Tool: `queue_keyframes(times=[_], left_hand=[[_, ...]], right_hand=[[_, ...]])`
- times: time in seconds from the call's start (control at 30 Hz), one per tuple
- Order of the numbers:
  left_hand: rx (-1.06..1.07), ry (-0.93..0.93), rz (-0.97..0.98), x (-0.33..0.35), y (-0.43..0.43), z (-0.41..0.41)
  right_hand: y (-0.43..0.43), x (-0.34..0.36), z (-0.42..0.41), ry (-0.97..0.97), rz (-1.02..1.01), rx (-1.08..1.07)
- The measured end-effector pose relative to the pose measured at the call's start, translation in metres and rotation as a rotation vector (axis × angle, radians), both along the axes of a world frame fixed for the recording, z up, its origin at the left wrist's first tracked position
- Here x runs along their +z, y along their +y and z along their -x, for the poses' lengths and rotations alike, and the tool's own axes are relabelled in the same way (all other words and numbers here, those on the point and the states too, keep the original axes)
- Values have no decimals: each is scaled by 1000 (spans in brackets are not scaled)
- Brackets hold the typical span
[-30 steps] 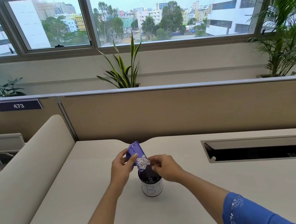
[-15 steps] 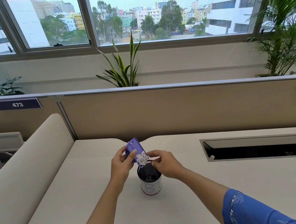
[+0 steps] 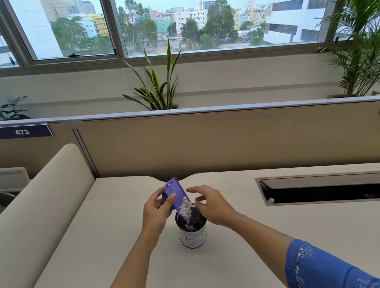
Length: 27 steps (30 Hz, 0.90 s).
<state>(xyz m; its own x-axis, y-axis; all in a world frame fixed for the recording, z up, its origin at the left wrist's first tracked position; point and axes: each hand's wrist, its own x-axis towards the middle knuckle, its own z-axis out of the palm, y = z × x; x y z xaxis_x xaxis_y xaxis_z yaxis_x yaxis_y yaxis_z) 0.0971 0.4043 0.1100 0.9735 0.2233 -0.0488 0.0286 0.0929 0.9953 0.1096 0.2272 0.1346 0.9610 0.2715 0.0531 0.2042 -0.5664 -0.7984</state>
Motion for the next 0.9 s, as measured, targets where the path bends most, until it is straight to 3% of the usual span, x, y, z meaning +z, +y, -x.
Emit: queue_keyframes(times=[0.43, 0.9], left_hand=[[-38, -13, -46, 6, -1, 2], [-33, 10, -35, 8, -1, 4]], right_hand=[[15, 13, -3, -386, 360, 148], [15, 17, -6, -410, 383, 76]])
